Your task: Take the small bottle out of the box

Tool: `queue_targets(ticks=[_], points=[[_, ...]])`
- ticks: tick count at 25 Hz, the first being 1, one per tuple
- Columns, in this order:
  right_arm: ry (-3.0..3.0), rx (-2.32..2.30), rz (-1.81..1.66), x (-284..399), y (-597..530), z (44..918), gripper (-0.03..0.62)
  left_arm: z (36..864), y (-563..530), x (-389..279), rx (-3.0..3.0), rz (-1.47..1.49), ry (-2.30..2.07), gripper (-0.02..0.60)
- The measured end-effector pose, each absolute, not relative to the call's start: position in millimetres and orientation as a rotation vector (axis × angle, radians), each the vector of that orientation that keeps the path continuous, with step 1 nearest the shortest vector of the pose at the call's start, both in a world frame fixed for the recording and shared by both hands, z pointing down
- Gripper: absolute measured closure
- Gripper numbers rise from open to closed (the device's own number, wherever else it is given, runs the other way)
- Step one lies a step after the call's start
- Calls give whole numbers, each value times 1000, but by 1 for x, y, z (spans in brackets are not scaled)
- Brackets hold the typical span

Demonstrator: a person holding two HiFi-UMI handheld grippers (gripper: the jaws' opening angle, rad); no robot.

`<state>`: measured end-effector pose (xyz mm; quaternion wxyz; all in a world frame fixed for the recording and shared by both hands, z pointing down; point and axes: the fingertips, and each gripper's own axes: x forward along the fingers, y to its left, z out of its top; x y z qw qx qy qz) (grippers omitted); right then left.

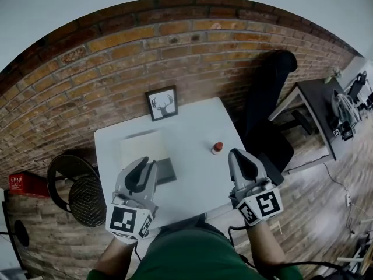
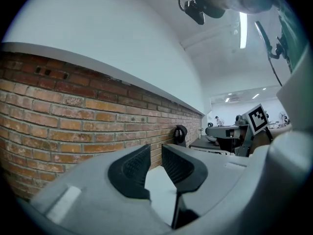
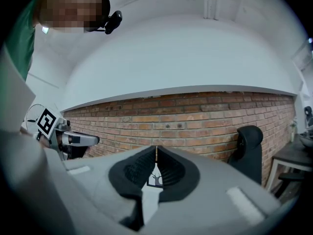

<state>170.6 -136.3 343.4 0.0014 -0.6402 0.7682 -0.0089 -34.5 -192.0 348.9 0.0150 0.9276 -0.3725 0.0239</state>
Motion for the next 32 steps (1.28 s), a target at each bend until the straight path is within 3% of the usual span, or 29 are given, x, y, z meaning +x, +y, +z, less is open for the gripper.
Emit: queue_targets(ticks=[32], points=[[2361,-2042,-46,207,-122,352,582,373,-179,-10,2873,153,-1178,503]])
